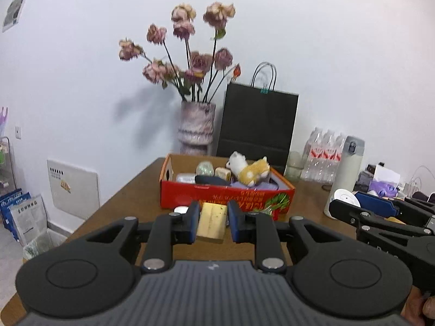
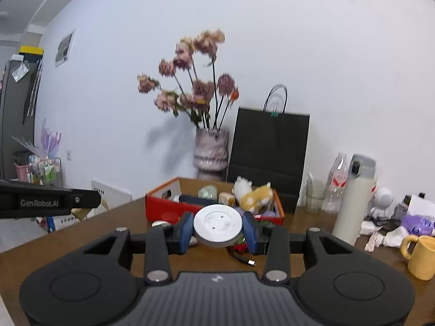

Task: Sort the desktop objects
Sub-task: 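Lift the cube and puck and carry both over the cardboard box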

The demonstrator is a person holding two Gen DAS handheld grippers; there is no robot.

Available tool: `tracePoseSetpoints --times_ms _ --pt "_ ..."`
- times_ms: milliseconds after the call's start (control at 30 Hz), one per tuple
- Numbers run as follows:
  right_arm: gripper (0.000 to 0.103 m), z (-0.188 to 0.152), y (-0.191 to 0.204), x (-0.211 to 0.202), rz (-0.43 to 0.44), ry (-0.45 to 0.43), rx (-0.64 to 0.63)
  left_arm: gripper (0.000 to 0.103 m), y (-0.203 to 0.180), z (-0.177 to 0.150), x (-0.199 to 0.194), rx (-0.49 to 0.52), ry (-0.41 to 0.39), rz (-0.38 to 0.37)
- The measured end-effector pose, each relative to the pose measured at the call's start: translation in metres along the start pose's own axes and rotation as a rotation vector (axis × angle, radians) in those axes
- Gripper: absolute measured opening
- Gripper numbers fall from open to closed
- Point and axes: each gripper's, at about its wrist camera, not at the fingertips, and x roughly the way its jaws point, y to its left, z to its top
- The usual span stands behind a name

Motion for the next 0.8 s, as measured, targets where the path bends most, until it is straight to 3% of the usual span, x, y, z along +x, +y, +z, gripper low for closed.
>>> tracePoseSetpoints --times_ms 233,467,667,800 --pt "0.038 0.004 0.002 -0.010 0.001 -0.025 -0.003 0.023 -0.001 0.005 -0.010 0.008 -0.022 0.000" --pt "0.038 0.013 -0.001 0.018 0.009 -0.014 -0.017 0.023 -0.001 0.016 0.016 0.037 -0.016 -0.013" --pt "0.038 0.045 -0.019 0.091 0.060 0.014 0.045 0.023 0.008 0.062 0.086 0.094 -0.020 -0.042" --pt "0.038 0.081 -0.042 0.170 0.123 0.088 0.134 0.023 0.024 0.110 0.168 0.061 0.070 -0.069"
